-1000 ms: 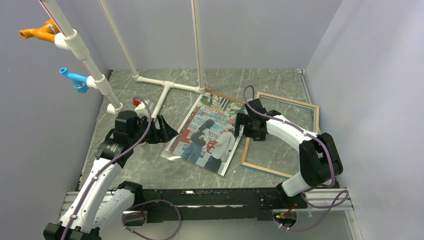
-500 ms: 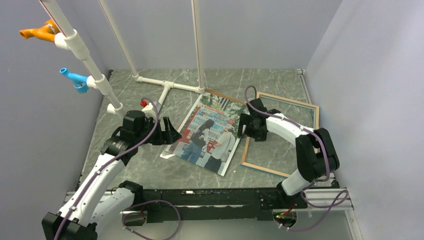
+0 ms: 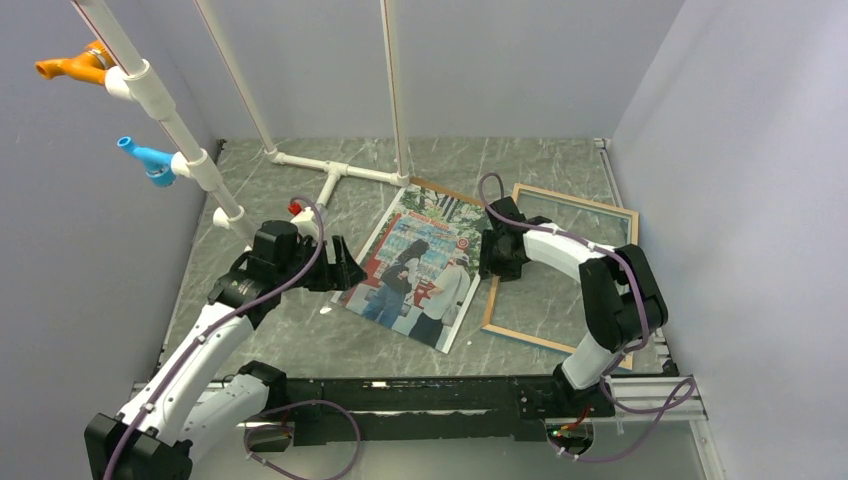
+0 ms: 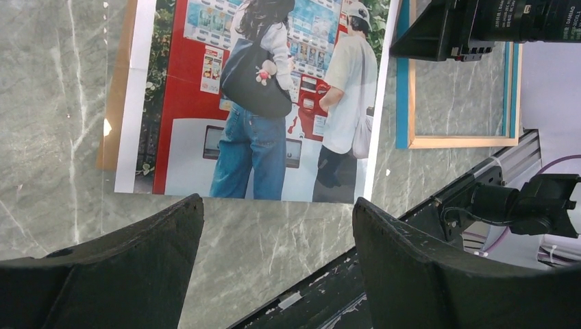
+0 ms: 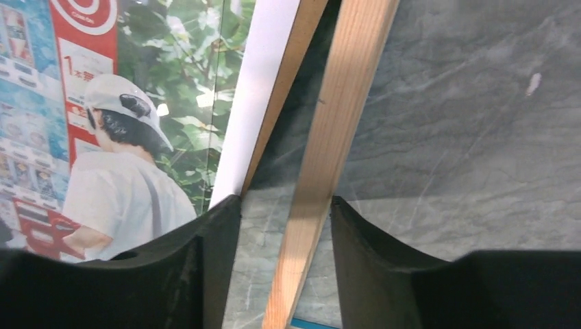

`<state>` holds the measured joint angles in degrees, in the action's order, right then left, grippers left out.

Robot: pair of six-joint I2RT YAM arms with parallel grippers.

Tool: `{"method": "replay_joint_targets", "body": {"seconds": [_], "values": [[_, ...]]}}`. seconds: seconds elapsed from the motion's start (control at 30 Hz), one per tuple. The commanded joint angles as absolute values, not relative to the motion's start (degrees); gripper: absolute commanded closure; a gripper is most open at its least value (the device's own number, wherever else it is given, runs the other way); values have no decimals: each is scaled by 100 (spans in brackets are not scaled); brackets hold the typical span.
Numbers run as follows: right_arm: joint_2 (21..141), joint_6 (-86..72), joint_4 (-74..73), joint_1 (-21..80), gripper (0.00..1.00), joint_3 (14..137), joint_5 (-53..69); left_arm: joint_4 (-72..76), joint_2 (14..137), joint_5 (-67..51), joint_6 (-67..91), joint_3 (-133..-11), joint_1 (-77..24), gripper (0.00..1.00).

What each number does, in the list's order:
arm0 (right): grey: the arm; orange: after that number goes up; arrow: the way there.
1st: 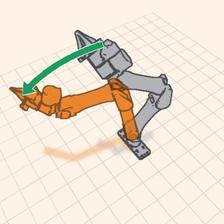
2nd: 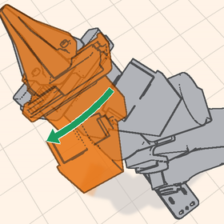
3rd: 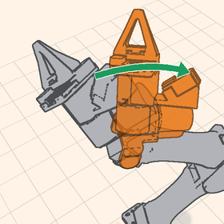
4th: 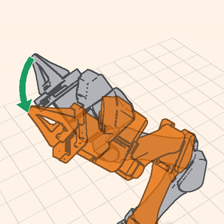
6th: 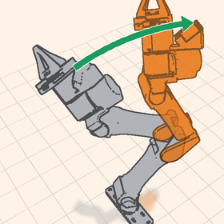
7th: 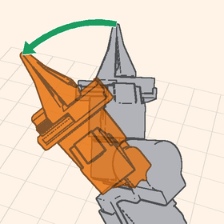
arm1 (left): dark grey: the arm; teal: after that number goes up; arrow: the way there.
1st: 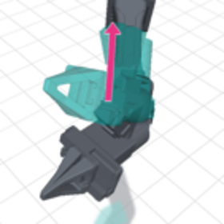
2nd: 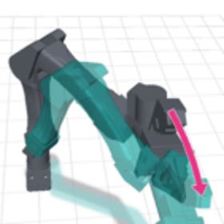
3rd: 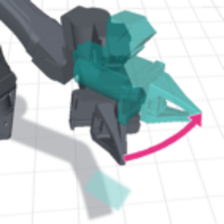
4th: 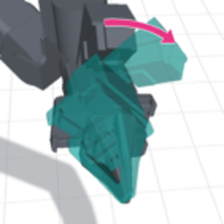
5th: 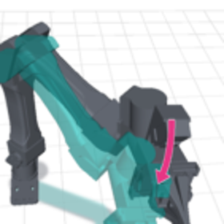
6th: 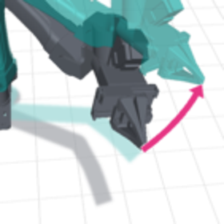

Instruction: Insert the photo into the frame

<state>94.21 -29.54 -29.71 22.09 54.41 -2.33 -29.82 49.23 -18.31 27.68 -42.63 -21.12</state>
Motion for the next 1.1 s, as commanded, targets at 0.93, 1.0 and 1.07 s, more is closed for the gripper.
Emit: {"method": "replay_joint_targets", "body": {"seconds": [0.93,1.0,1.07], "values": [[9577,-2726,-3144,3872,100,5181,-2168,-2639,5113,-1661,2786,-4157,-2416,17],[9507,-2830,-3210,4004,100,5135,-2155,-2640,5117,-1657,2775,-4145,-2425,17],[9418,-2973,-3285,4067,100,5053,-2142,-2624,5124,-1646,2777,-4120,-2433,17]]}}
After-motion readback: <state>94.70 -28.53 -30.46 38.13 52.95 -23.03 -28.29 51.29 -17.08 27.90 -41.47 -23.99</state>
